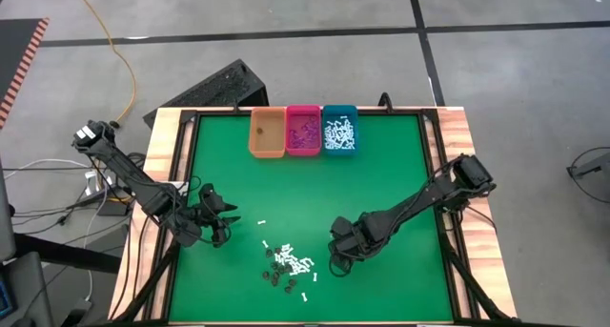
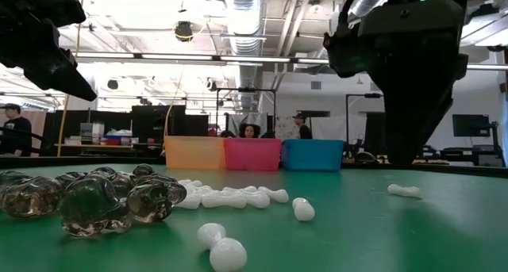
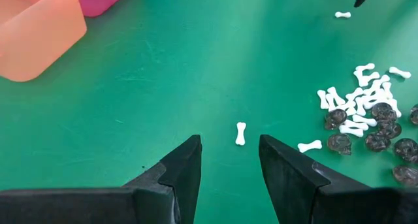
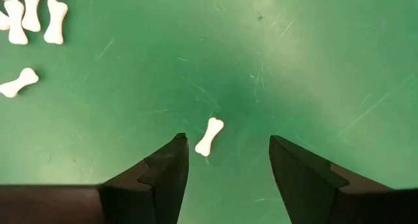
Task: Sort Halloween decoration
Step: Put the violet witch hat toy into the red bin
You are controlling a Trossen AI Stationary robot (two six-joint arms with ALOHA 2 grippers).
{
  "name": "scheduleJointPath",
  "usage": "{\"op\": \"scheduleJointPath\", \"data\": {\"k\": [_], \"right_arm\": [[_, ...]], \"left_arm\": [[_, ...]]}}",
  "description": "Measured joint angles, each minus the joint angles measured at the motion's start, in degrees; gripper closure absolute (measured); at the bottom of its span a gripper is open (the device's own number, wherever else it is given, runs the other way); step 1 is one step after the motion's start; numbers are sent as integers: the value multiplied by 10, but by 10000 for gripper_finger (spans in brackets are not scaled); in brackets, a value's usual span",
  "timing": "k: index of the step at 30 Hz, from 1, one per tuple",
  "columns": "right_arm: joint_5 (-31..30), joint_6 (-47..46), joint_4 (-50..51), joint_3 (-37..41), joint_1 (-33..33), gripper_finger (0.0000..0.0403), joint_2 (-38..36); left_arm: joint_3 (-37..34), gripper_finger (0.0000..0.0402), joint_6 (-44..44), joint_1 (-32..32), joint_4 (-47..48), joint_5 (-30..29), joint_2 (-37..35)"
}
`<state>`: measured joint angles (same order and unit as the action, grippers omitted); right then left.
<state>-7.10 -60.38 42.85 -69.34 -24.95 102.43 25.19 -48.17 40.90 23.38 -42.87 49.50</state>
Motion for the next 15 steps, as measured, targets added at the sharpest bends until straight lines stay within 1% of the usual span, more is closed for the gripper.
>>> {"op": "scheduleJointPath", "data": {"k": [7,11,15], "right_arm": [[-5,-17,-7,0,-11,164,22],[15,-9,-28,-2,-12,164,47],[20,-11,-28,-3,-12,166,58]], "left_arm": [[0,258,-3,0,0,0,0],[0,258,-3,0,0,0,0],[0,258,-6,0,2,1,0]]}}
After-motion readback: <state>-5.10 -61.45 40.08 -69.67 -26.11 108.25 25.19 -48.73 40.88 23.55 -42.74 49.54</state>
